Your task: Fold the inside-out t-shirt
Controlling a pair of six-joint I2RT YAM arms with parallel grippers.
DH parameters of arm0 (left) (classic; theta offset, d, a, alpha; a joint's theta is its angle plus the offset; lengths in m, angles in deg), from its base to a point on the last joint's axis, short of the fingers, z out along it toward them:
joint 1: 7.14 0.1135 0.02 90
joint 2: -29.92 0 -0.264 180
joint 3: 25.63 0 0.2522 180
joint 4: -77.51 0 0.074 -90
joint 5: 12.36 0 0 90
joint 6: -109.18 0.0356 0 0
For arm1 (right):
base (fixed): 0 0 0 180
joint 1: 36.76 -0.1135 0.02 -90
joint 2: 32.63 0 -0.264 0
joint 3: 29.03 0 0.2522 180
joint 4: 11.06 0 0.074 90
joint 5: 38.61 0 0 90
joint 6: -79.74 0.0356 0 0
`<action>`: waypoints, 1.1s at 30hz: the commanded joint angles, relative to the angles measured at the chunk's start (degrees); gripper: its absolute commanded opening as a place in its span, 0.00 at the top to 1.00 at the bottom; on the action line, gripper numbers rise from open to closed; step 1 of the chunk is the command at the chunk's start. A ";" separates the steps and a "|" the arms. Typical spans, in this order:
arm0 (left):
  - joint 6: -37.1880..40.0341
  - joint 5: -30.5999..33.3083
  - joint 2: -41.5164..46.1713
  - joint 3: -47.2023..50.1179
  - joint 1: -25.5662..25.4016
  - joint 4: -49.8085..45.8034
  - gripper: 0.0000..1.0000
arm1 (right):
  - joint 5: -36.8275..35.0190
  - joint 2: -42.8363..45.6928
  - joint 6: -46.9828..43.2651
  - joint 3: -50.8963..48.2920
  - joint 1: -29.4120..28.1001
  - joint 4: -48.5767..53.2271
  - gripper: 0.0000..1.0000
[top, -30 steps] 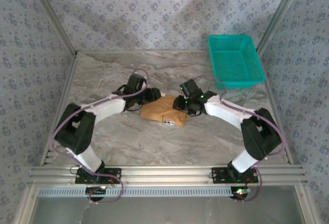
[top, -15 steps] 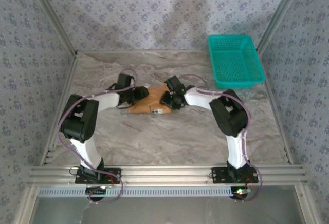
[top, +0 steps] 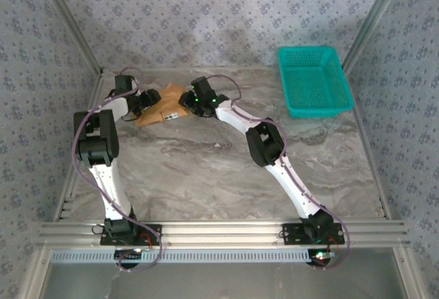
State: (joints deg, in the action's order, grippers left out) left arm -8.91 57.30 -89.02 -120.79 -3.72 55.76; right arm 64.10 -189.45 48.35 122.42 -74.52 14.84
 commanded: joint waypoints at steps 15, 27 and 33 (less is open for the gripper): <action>24.95 30.57 46.02 39.21 -14.76 14.40 0.00 | -25.58 69.98 -42.96 -66.99 13.39 2.88 0.00; 33.30 34.30 42.46 57.64 -14.66 40.51 0.00 | -33.72 81.56 -52.12 -101.44 34.64 -21.73 0.00; 33.46 33.50 39.03 57.21 -12.05 46.48 0.00 | -31.27 75.94 -58.90 -112.95 34.83 -49.78 0.00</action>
State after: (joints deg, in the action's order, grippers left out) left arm 23.30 89.71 -48.91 -62.92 -17.08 96.31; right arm 32.80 -111.79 -5.85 11.96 -39.31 -17.66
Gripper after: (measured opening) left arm 0.995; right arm 0.999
